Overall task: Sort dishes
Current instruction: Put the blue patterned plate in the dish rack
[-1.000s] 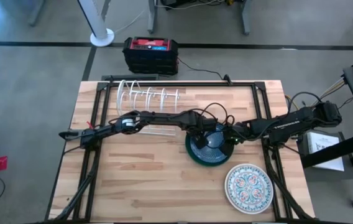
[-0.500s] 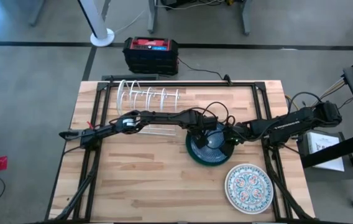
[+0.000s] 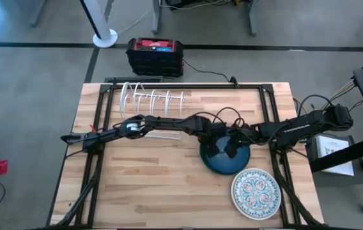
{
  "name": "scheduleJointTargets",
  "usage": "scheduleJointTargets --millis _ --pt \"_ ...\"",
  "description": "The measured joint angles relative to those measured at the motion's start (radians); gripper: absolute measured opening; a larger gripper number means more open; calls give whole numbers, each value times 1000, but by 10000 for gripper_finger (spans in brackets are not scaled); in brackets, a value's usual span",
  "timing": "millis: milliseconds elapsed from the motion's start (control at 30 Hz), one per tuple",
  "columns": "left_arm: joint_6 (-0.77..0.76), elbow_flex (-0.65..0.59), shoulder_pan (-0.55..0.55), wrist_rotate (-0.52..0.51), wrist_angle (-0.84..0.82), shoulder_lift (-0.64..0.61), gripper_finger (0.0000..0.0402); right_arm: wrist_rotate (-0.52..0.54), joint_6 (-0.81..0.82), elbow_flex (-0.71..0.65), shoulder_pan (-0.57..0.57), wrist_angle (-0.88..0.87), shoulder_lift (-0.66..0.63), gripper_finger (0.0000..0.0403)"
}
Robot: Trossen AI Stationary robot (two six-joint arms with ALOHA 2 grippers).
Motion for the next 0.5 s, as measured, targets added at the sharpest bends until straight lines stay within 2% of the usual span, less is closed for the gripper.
scheduleJointTargets --millis 300,500 --pt "-3 0 3 -12 2 -1 161 1 -15 30 0 -45 -16 0" --pt "17 0 10 -17 6 -2 157 2 -18 105 0 -246 -95 0"
